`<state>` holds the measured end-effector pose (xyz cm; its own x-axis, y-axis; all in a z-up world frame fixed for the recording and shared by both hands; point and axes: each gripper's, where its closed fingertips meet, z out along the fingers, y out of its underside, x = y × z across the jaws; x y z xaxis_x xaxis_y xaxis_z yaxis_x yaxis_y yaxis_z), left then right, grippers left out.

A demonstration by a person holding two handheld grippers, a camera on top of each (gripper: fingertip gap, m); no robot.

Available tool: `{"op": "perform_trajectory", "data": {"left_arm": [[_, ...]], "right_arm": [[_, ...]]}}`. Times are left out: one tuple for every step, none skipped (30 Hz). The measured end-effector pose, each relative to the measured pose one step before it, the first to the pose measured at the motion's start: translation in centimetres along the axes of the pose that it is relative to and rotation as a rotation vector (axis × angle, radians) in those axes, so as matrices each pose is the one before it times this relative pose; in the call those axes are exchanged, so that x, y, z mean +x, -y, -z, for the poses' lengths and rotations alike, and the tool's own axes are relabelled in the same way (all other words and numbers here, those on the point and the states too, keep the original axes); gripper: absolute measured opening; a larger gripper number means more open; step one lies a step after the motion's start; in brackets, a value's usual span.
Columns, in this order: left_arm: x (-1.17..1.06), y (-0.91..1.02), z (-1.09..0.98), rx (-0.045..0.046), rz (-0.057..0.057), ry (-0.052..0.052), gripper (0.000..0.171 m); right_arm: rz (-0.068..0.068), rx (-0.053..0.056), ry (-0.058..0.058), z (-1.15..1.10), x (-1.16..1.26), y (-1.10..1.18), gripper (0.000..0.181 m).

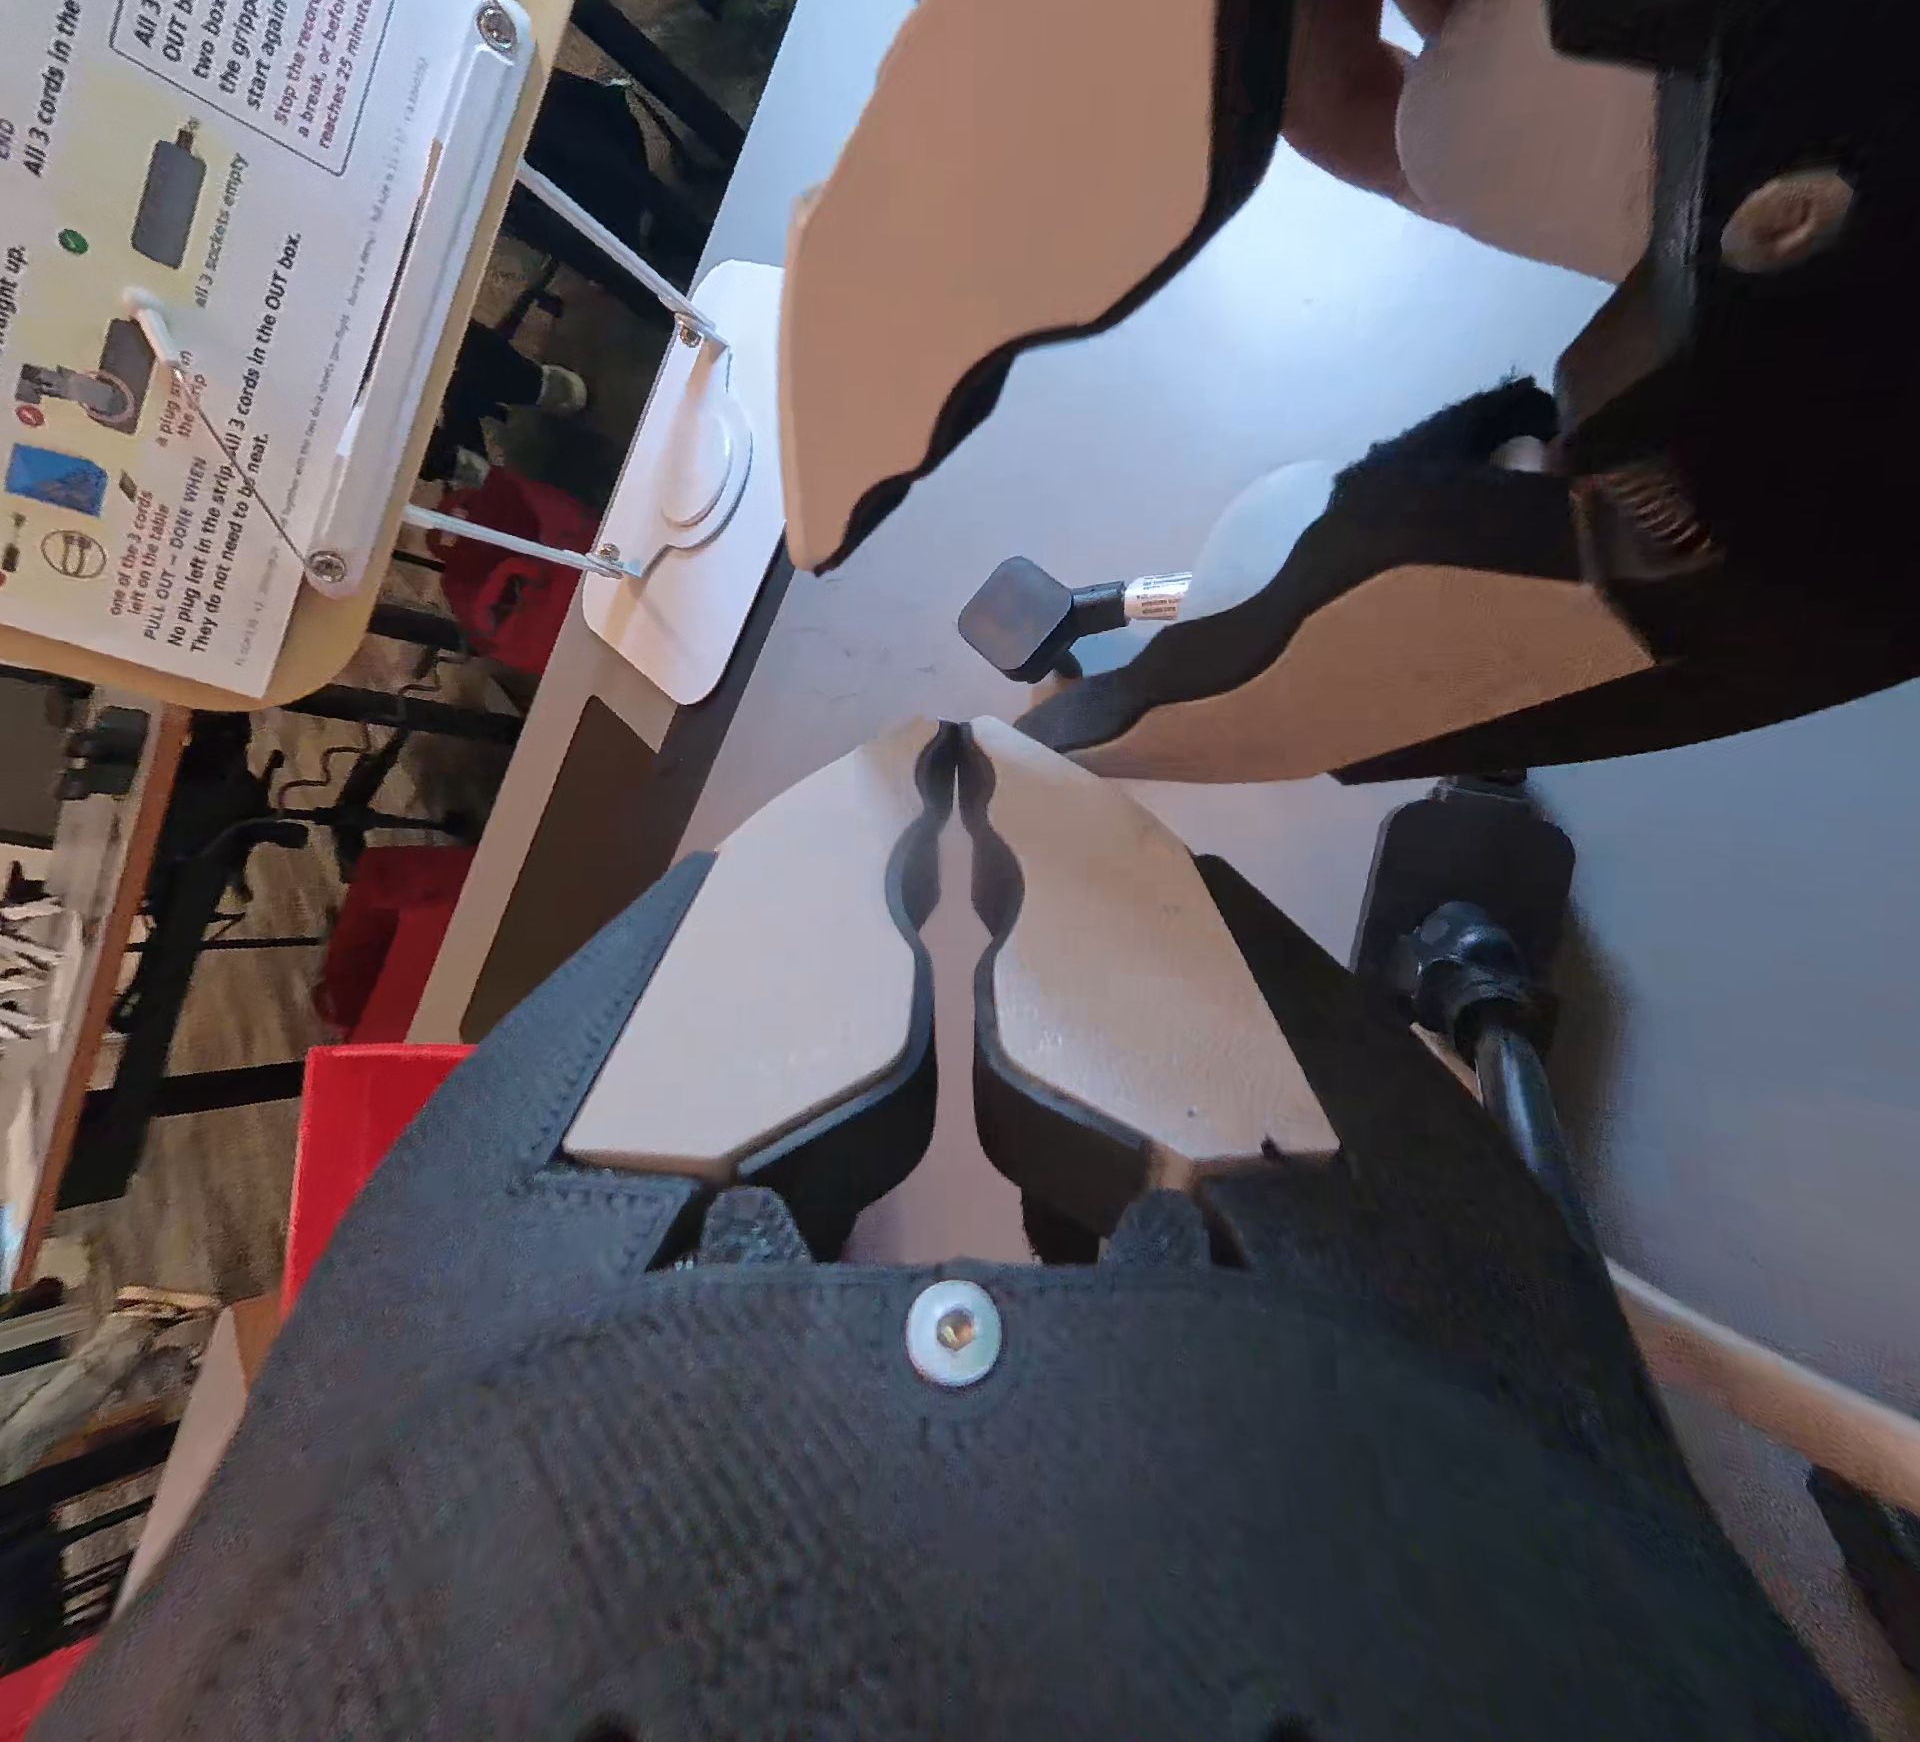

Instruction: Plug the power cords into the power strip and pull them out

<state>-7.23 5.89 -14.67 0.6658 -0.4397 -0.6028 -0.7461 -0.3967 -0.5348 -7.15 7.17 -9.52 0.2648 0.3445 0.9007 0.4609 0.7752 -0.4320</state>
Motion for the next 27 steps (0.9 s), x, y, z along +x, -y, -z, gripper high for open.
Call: {"op": "perform_trajectory", "data": {"left_arm": [[0.047,-0.051,-0.124,-0.00547,-0.0079,0.0078,0.000],[0.092,-0.050,-0.081,-0.00076,-0.0005,-0.0014,0.000],[0.084,-0.034,-0.013,0.00210,0.0047,-0.0066,0.000],[-0.017,-0.013,0.066,0.00377,0.0058,-0.0041,0.000],[-0.056,-0.044,0.083,0.00175,0.0068,-0.0047,0.000],[-0.040,-0.154,0.051,-0.00595,0.0083,-0.0075,0.000],[-0.019,-0.294,0.002,-0.01494,0.0062,-0.0083,0.000],[-0.016,-0.324,-0.013,-0.01672,0.0014,-0.0048,0.000],[0.017,-0.313,0.010,-0.01616,-0.0027,-0.0032,0.000],[0.113,-0.318,0.018,-0.02094,-0.0061,-0.0068,0.000],[0.096,-0.251,0.060,-0.01881,-0.0101,-0.0041,0.000],[0.011,-0.121,0.105,-0.01257,-0.0106,0.0013,0.000],[0.064,-0.125,0.126,-0.01503,-0.0084,-0.0065,0.000],[0.070,-0.188,0.106,-0.01861,-0.0052,-0.0105,0.000],[-0.114,-0.123,0.098,-0.01294,-0.0047,-0.0002,0.000],[-0.225,0.004,0.091,-0.00252,-0.0043,0.0052,0.000],[-0.126,0.095,0.050,0.00197,0.0005,-0.0041,0.000],[0.008,0.150,-0.026,0.00410,0.0035,-0.0145,0.000],[-0.039,0.174,-0.110,0.00335,0.0026,-0.0113,0.000],[-0.163,0.088,-0.167,-0.00320,-0.0011,-0.0019,0.000],[-0.146,0.032,-0.236,-0.00734,-0.0031,-0.0047,0.000],[-0.099,0.092,-0.271,-0.00417,0.0020,-0.0118,0.000],[-0.151,0.165,-0.262,0.00002,0.0069,-0.0105,0.000],[-0.220,0.128,-0.248,-0.00164,0.0067,-0.0052,0.000],[-0.190,0.059,-0.240,-0.00302,0.0056,-0.0045,0.000],[-0.147,0.061,-0.219,0.00243,0.0058,-0.0043,0.000],[-0.104,0.084,-0.184,0.00985,0.0066,-0.0025,0.000]], "right_arm": [[0.0411,0.0023,-0.0134,0.026,0.006,0.195,0.132],[0.0407,-0.0037,-0.0143,0.039,0.026,0.073,0.132],[0.0488,-0.0004,-0.0248,0.050,0.133,0.132,0.130],[0.0545,0.0074,-0.0452,0.081,0.386,0.239,0.131],[0.0465,0.0190,-0.0398,0.091,0.322,0.379,0.127],[0.0347,0.0203,-0.0390,0.106,0.346,0.386,0.126],[0.0335,0.0151,-0.0530,0.108,0.574,0.329,0.124],[0.0371,0.0094,-0.0472,0.095,0.503,0.240,0.123],[0.0270,0.0135,-0.0338,0.097,0.356,0.256,0.122],[0.0152,0.0148,-0.0158,0.076,0.149,0.269,0.120],[0.0111,0.0044,-0.0179,0.012,0.240,0.095,0.119],[0.0181,0.0023,-0.0190,-0.015,0.309,0.023,0.118],[0.0229,0.0072,-0.0172,-0.091,0.291,0.060,0.116],[0.0163,0.0080,-0.0189,-0.078,0.338,0.011,0.114],[0.0081,0.0113,-0.0234,-0.065,0.387,0.022,0.076],[0.0089,0.0135,-0.0163,-0.045,0.282,-0.008,0.070],[0.0116,0.0132,-0.0130,-0.223,0.176,0.086,0.064],[0.0132,0.0128,-0.0076,-0.176,0.094,-0.058,0.064],[0.0095,0.0118,-0.0066,-0.378,0.030,0.003,0.064],[0.0022,0.0014,0.0002,-0.355,-0.052,-0.260,0.064],[-0.0034,0.0008,0.0038,-0.401,-0.130,-0.238,0.064],[-0.0038,0.0104,0.0018,-0.407,-0.176,-0.025,0.064],[-0.0029,0.0082,0.0083,-0.458,-0.367,-0.013,0.064],[0.0061,0.0037,0.0104,-0.580,-0.421,0.126,0.064],[0.0211,0.0054,0.0089,-0.424,-0.487,-0.067,0.086],[0.0215,0.0062,0.0078,-0.374,-0.459,-0.041,0.087],[0.0117,-0.0034,0.0115,-0.369,-0.279,-0.175,0.100]]}}
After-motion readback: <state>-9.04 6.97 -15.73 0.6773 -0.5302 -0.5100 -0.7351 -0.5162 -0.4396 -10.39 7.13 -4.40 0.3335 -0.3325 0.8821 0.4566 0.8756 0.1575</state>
